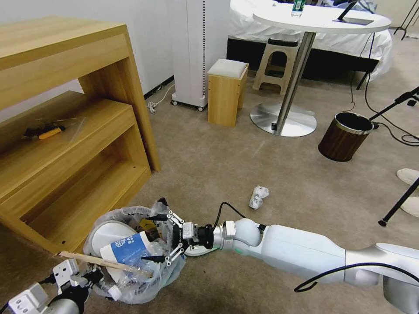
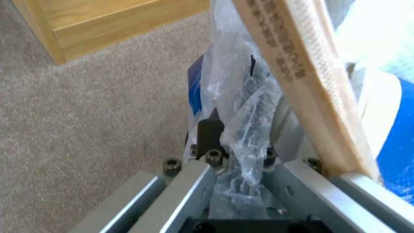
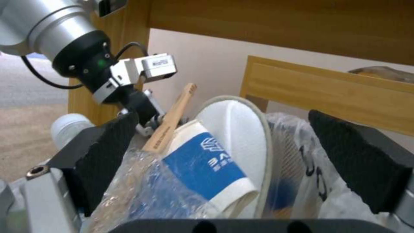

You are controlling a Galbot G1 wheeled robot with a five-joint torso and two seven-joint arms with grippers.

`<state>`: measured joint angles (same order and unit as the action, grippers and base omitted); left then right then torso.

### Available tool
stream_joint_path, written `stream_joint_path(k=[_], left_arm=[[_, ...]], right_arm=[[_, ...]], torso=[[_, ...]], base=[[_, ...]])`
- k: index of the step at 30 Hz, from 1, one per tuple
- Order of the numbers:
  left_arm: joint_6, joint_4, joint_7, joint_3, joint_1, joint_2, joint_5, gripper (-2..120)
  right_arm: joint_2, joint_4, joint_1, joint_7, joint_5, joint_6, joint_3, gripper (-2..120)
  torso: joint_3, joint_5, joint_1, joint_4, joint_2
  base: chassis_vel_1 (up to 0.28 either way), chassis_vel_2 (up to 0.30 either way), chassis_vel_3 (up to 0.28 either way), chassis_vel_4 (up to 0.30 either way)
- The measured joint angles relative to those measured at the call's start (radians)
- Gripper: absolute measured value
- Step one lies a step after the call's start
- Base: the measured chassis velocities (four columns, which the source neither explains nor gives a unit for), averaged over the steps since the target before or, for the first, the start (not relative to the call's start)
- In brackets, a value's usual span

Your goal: Pick up the trash bin and place the garbage on the floor into it.

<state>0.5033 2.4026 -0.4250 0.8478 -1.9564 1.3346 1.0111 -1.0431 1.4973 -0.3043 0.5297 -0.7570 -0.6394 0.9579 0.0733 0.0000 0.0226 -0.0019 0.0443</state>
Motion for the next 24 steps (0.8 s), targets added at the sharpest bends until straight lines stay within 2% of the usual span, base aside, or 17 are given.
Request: stream_joint_path(k=[17, 24], left_arm=[[-0.001, -0.018, 0.007, -0.024, -0.005, 0.006, -0.02, 0], [-0.005, -0.033, 0.007, -0.007, 0.001, -0.01, -0.014, 0]], right_arm=[[-0.008, -0.011, 0.017, 0.001, -0.013, 0.0, -0.007, 100], [-0.006, 0.01, 0.019, -0.033, -0.069, 0.013, -0.022, 100]], torso=[[0.0, 0.0, 0.0, -0.0001, 0.0], [0.0, 0.0, 0.0, -0.0001, 0.0]], base=[[0.0, 0.0, 0.0, 0.0], [0.0, 0.0, 0.0, 0.0]])
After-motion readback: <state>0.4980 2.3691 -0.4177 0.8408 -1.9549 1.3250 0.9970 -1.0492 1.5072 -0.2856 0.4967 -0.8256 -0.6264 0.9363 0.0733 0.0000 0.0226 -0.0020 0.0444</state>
